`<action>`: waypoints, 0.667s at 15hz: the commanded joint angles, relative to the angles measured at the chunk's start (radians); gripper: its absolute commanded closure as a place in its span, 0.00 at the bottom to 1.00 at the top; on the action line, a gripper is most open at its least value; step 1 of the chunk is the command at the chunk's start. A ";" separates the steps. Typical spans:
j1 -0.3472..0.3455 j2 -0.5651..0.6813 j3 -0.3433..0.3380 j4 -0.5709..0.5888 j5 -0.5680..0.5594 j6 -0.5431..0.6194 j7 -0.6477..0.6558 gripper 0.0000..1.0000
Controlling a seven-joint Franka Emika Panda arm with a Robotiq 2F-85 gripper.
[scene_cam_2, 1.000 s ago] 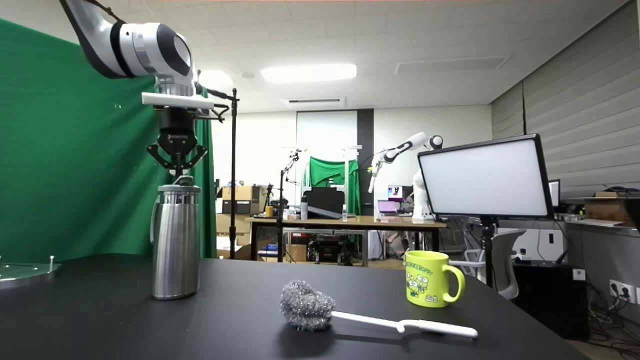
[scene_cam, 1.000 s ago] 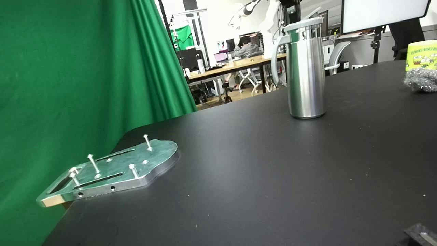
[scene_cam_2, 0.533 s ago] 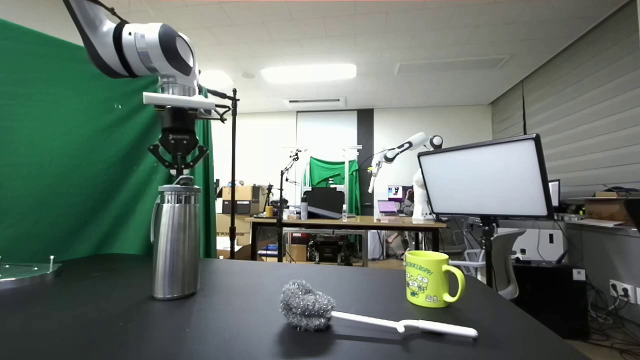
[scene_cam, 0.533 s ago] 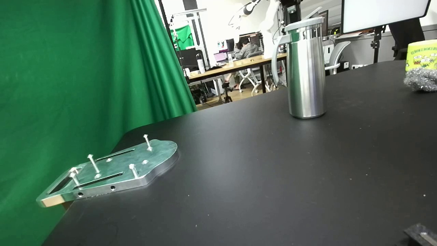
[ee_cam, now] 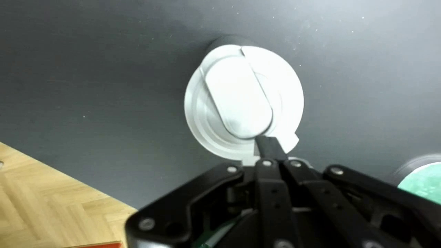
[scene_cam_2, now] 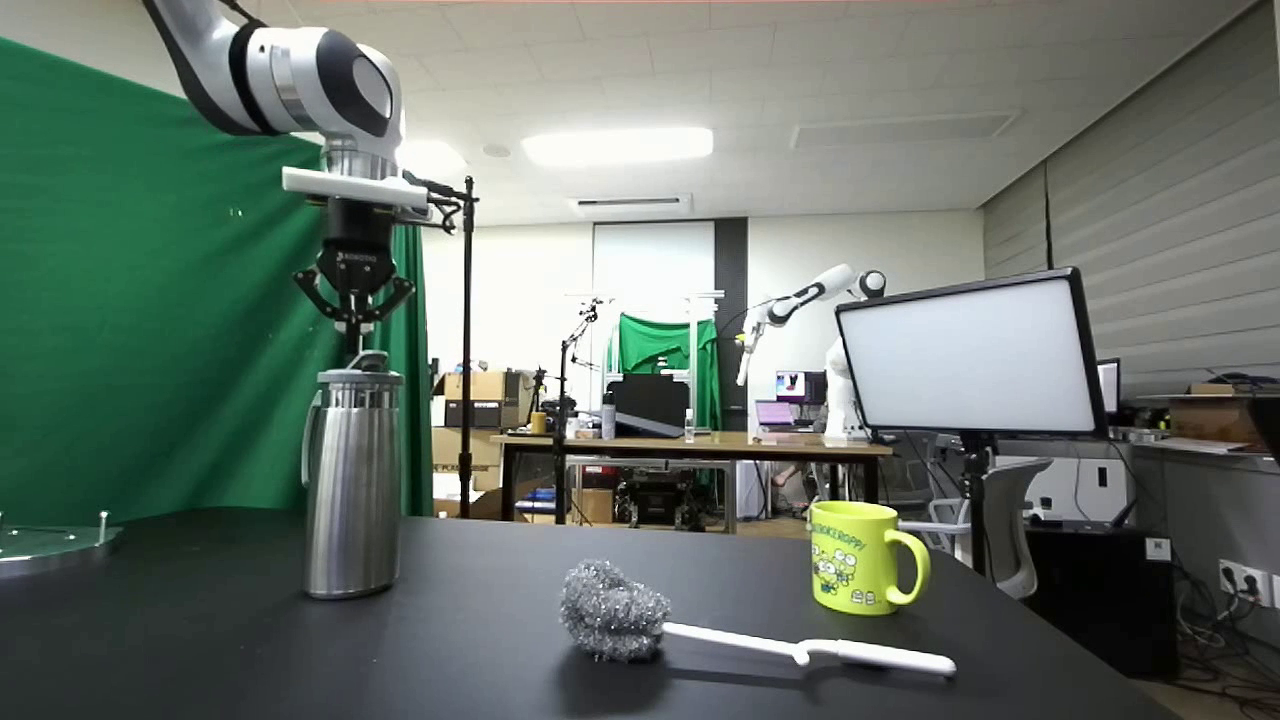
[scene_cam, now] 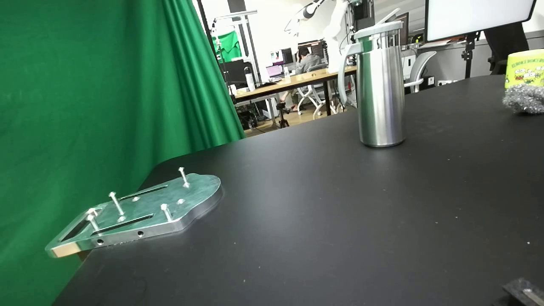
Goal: Open the jar
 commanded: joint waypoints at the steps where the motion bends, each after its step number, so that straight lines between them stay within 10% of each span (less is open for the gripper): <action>1: -0.014 -0.098 -0.009 -0.003 0.049 -0.053 -0.021 1.00; 7: -0.024 -0.253 -0.061 -0.039 0.094 -0.124 -0.055 1.00; 8: -0.027 -0.274 -0.073 -0.048 0.092 -0.153 -0.060 0.74; 10: -0.034 -0.306 -0.101 -0.083 0.090 -0.203 -0.081 0.67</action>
